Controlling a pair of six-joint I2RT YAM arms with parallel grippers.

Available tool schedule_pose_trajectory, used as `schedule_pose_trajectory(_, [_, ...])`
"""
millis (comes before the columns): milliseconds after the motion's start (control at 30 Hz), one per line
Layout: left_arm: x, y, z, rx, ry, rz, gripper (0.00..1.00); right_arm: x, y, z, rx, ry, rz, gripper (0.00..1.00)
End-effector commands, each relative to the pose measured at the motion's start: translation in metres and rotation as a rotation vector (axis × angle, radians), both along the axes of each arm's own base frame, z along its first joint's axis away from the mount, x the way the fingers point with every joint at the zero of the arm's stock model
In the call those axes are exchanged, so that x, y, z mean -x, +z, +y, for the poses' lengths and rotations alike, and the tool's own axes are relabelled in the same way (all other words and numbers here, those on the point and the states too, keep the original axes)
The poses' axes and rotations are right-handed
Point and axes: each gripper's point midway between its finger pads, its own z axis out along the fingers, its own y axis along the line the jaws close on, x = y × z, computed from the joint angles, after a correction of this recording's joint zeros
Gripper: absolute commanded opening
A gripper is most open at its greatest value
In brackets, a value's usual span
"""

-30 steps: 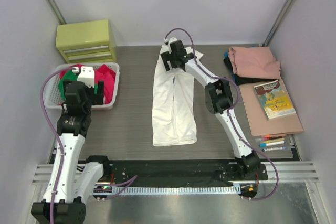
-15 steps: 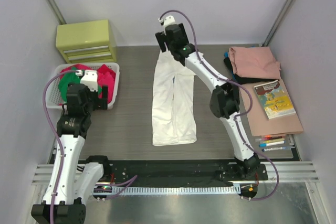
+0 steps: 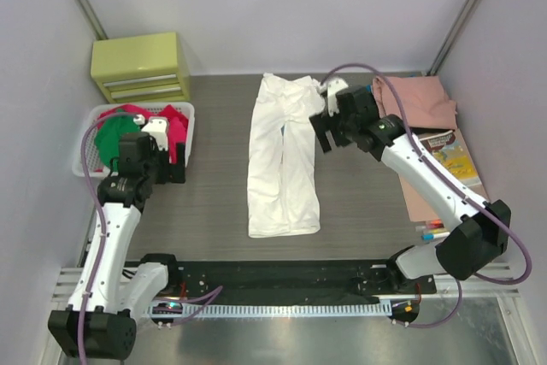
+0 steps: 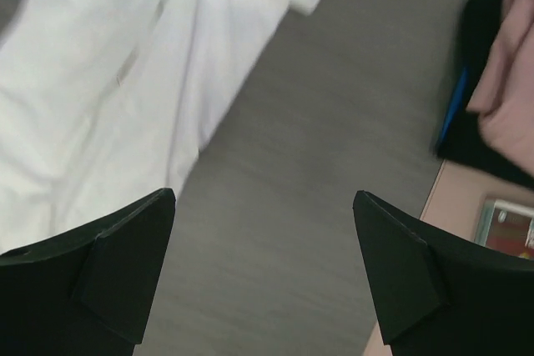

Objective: Fold and stack the t-shirts

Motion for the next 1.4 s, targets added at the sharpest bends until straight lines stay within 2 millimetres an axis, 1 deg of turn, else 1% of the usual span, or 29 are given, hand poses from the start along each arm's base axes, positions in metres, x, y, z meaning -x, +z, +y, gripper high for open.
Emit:
schedule_pose_trajectory(0, [0.002, -0.017, 0.004, -0.124, -0.006, 0.181, 1.00, 0.076, -0.078, -0.040, 0.130, 0.114, 0.368, 0.94])
schedule_pose_trajectory(33, [0.001, -0.013, -0.007, -0.104, -0.064, 0.220, 1.00, 0.082, -0.076, -0.039, 0.078, 0.145, 0.389, 0.94])
schedule_pose_trajectory(67, [0.005, -0.019, -0.020, -0.060, -0.134, 0.297, 1.00, 0.089, -0.072, -0.040, 0.032, 0.170, 0.430, 0.93])
schedule_pose_trajectory(100, [0.015, -0.034, -0.032, -0.012, -0.188, 0.419, 1.00, 0.088, -0.069, -0.041, -0.052, 0.159, 0.458, 0.91])
schedule_pose_trajectory(133, [0.014, -0.026, -0.057, 0.096, -0.282, 0.423, 1.00, 0.090, -0.067, -0.038, -0.100, 0.179, 0.480, 0.91])
schedule_pose_trajectory(200, [0.012, -0.021, -0.079, 0.180, -0.371, 0.435, 1.00, 0.096, -0.070, -0.034, -0.133, 0.210, 0.533, 0.90])
schedule_pose_trajectory(233, [0.012, -0.009, -0.099, 0.265, -0.462, 0.417, 1.00, 0.096, -0.071, -0.034, -0.127, 0.223, 0.542, 0.90])
schedule_pose_trajectory(300, [0.018, -0.002, -0.119, 0.377, -0.551, 0.467, 1.00, 0.097, -0.082, -0.039, -0.111, 0.216, 0.595, 0.91])
schedule_pose_trajectory(333, [0.021, 0.006, -0.141, 0.502, -0.664, 0.516, 1.00, 0.095, -0.081, -0.038, -0.121, 0.237, 0.601, 0.91])
schedule_pose_trajectory(367, [0.036, 0.008, -0.150, 0.598, -0.697, 0.624, 1.00, 0.100, -0.090, -0.038, -0.137, 0.249, 0.667, 0.91])
schedule_pose_trajectory(433, [0.039, 0.009, -0.163, 0.719, -0.749, 0.711, 1.00, 0.102, -0.091, -0.038, -0.165, 0.292, 0.708, 0.91])
schedule_pose_trajectory(500, [0.028, 0.000, -0.157, 0.657, -0.704, 0.672, 1.00, 0.100, -0.096, -0.043, -0.153, 0.255, 0.698, 0.91])
schedule_pose_trajectory(533, [0.024, 0.007, -0.149, 0.578, -0.663, 0.575, 1.00, 0.104, -0.107, -0.049, -0.127, 0.232, 0.703, 0.92])
schedule_pose_trajectory(567, [0.000, 0.005, -0.138, 0.489, -0.574, 0.460, 1.00, 0.098, -0.110, -0.051, -0.120, 0.227, 0.670, 0.92])
schedule_pose_trajectory(600, [0.000, -0.002, -0.132, 0.463, -0.521, 0.421, 1.00, 0.100, -0.112, -0.052, -0.115, 0.223, 0.658, 0.92])
schedule_pose_trajectory(667, [-0.004, 0.006, -0.131, 0.470, -0.477, 0.345, 1.00, 0.101, -0.120, -0.052, -0.123, 0.215, 0.660, 0.92])
schedule_pose_trajectory(733, [0.004, -0.003, -0.136, 0.509, -0.492, 0.408, 1.00, 0.097, -0.122, -0.048, -0.144, 0.212, 0.653, 0.92])
schedule_pose_trajectory(767, [0.009, -0.016, -0.139, 0.547, -0.486, 0.497, 1.00, 0.093, -0.120, -0.044, -0.176, 0.204, 0.644, 0.91])
schedule_pose_trajectory(800, [0.014, -0.018, -0.147, 0.599, -0.516, 0.532, 1.00, 0.089, -0.117, -0.040, -0.197, 0.201, 0.627, 0.88])
schedule_pose_trajectory(833, [0.015, -0.022, -0.152, 0.636, -0.527, 0.560, 1.00, 0.085, -0.118, -0.036, -0.221, 0.208, 0.607, 0.83])
schedule_pose_trajectory(900, [0.017, -0.032, -0.161, 0.714, -0.538, 0.630, 1.00, 0.083, -0.119, -0.028, -0.270, 0.209, 0.613, 0.83])
schedule_pose_trajectory(933, [0.014, -0.033, -0.163, 0.730, -0.543, 0.635, 1.00, 0.081, -0.127, -0.026, -0.283, 0.208, 0.629, 0.84])
schedule_pose_trajectory(1000, [0.014, -0.043, -0.169, 0.797, -0.535, 0.694, 1.00, 0.086, -0.136, -0.016, -0.333, 0.243, 0.686, 0.85])
schedule_pose_trajectory(1033, [0.012, -0.045, -0.172, 0.821, -0.539, 0.705, 1.00, 0.086, -0.149, -0.013, -0.346, 0.241, 0.735, 0.85])
schedule_pose_trajectory(1067, [0.011, -0.049, -0.175, 0.851, -0.535, 0.731, 1.00, 0.086, -0.154, -0.009, -0.365, 0.242, 0.764, 0.84])
schedule_pose_trajectory(1100, [0.010, -0.058, -0.178, 0.886, -0.523, 0.781, 1.00, 0.088, -0.156, -0.003, -0.399, 0.263, 0.793, 0.83])
schedule_pose_trajectory(1167, [0.010, -0.059, -0.185, 0.968, -0.534, 0.832, 1.00, 0.086, -0.165, 0.002, -0.424, 0.266, 0.843, 0.80])
schedule_pose_trajectory(1200, [0.013, -0.066, -0.187, 1.003, -0.520, 0.880, 1.00, 0.088, -0.166, 0.004, -0.441, 0.270, 0.865, 0.79])
schedule_pose_trajectory(1367, [0.025, -0.072, -0.197, 1.100, -0.512, 0.933, 1.00, 0.100, -0.172, 0.016, -0.508, 0.304, 0.920, 0.78])
